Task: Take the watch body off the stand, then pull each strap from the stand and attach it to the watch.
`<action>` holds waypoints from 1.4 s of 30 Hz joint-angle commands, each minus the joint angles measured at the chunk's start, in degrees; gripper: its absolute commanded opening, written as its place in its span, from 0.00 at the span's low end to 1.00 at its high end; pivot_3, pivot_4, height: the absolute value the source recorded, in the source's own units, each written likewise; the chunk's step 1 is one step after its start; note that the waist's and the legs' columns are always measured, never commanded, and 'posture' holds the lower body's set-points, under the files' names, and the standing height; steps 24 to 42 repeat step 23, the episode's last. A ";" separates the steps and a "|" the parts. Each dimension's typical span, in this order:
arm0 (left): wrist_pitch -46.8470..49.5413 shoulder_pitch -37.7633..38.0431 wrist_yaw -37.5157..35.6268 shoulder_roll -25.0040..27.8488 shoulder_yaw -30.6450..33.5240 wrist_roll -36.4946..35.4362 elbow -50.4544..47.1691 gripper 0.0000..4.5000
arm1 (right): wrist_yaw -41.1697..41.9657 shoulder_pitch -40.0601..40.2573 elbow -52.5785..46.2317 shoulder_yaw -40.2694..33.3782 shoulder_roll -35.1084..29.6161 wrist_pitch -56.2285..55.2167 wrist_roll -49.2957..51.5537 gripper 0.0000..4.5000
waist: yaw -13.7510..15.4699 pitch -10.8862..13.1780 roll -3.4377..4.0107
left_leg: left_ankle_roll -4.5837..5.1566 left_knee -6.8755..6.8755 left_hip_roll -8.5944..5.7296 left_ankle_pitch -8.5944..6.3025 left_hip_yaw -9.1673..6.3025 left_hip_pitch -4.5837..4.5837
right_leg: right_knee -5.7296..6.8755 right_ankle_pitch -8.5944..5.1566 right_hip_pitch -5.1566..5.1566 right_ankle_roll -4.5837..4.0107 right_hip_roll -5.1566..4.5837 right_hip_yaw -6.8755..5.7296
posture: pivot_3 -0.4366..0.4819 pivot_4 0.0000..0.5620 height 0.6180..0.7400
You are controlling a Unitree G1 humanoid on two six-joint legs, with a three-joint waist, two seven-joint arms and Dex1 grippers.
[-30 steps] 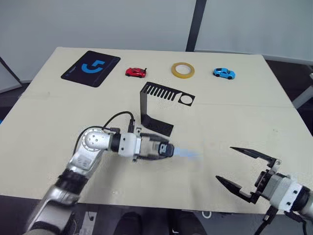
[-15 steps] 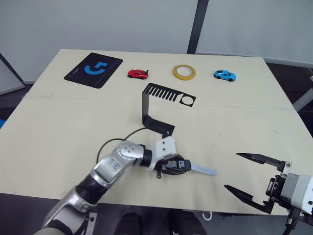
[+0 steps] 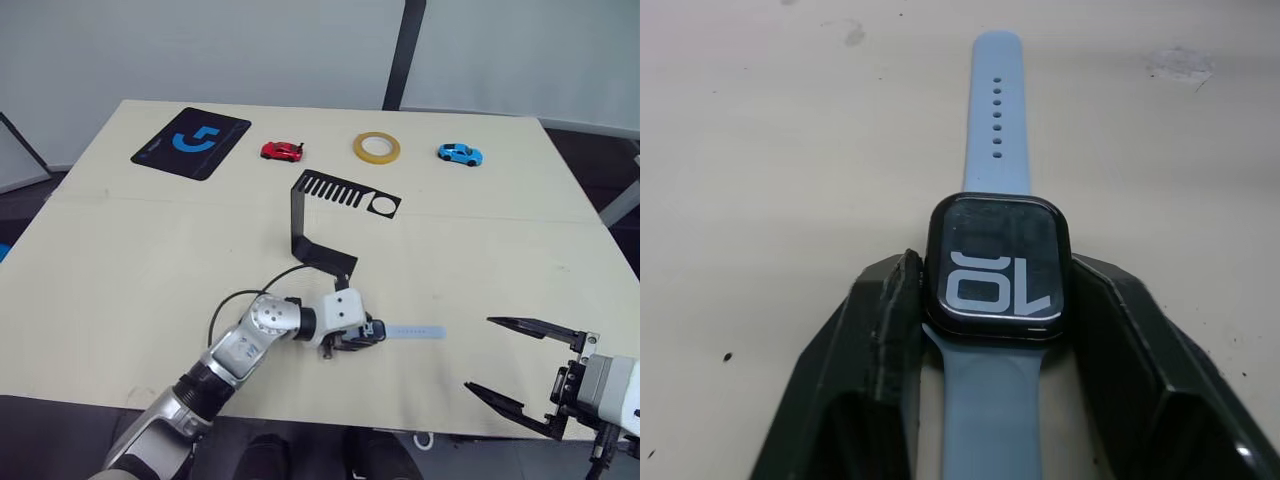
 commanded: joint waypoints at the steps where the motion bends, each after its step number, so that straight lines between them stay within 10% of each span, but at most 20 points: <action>1: -1.07 0.92 -1.25 0.36 3.18 -1.75 -4.75 0.87 | 0.93 -1.33 2.05 -1.98 -0.73 0.37 1.03 1.00 | 0.00 0.00 0.00 | 0.00 0.00 0.00 0.00 0.00 0.00 | 0.00 0.00 0.00 0.00 -0.01 0.00 | 0.48 0.27 1.00; 12: -12.06 24.95 -14.69 20.57 37.16 -19.20 -15.31 0.99 | 13.31 -3.98 21.32 -11.99 -6.95 -0.94 2.83 1.00 | -0.26 0.10 0.12 | -0.15 -0.60 0.05 0.02 0.08 0.16 | -0.07 -0.14 -0.05 -0.26 -0.09 -0.05 | 0.48 0.27 1.00; 19: -22.64 32.76 -9.66 25.57 54.95 -14.94 -3.27 0.99 | 17.73 -13.57 35.18 -8.03 -12.19 -6.10 -0.73 1.00 | 0.08 0.18 0.14 | -0.12 -0.69 0.03 0.03 0.05 0.20 | -0.31 -0.16 -0.04 -0.30 -0.29 -0.14 | 0.48 0.27 1.00; 42: -23.59 32.21 -9.71 26.41 56.98 -15.96 -0.62 0.99 | 18.21 -19.88 40.67 -4.34 -12.85 -8.97 -2.37 1.00 | 0.17 0.20 0.23 | -0.11 -0.87 0.01 0.02 0.02 0.11 | -0.50 -0.12 -0.11 -0.25 -0.39 -0.24 | 0.48 0.27 1.00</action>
